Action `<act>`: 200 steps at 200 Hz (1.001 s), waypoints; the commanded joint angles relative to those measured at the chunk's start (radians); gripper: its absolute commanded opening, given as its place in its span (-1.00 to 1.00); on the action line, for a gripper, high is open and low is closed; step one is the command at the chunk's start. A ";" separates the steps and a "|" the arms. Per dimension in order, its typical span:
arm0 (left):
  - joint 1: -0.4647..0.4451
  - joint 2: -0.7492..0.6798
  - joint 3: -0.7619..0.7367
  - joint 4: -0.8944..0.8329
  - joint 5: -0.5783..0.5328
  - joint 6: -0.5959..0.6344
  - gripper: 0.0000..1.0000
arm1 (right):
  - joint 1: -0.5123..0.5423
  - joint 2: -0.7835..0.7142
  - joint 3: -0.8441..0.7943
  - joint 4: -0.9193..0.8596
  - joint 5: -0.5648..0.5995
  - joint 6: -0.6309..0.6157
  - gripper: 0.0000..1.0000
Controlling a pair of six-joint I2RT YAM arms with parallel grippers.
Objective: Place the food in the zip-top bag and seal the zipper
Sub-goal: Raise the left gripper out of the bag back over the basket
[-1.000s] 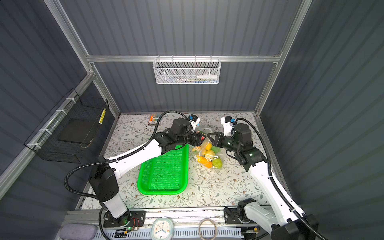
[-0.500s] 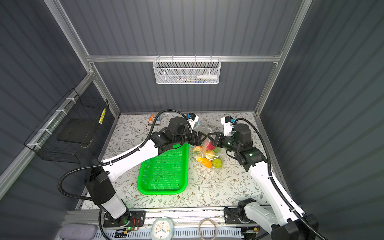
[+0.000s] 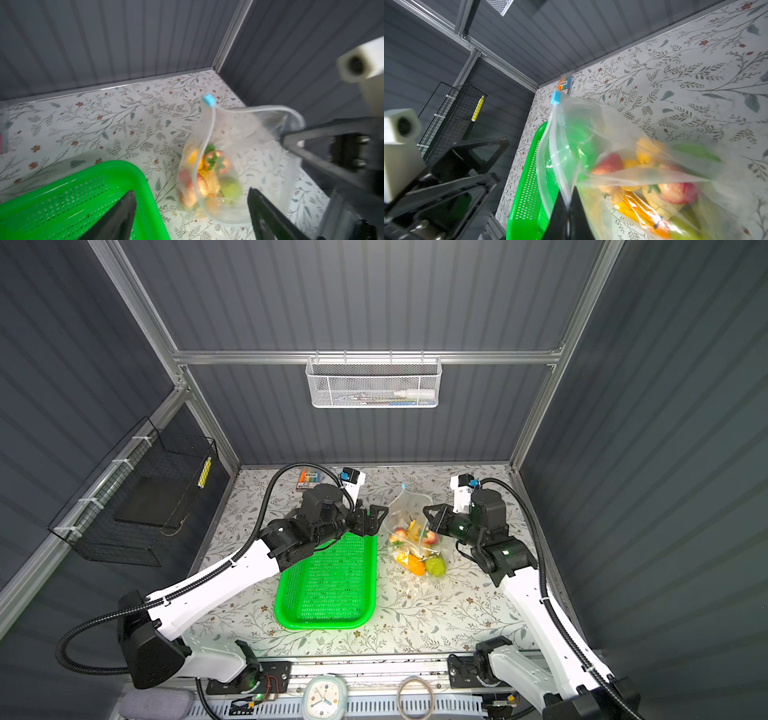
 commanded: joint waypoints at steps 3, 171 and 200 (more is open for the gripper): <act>-0.003 0.042 -0.052 -0.100 -0.087 0.008 0.71 | -0.010 -0.012 0.013 -0.012 0.025 -0.014 -1.00; 0.004 0.370 -0.002 -0.274 -0.299 -0.016 0.59 | -0.015 -0.017 0.014 -0.015 0.020 -0.025 -1.00; 0.049 0.328 -0.061 -0.299 -0.314 -0.009 0.58 | -0.016 -0.006 0.014 -0.005 0.005 -0.039 -1.00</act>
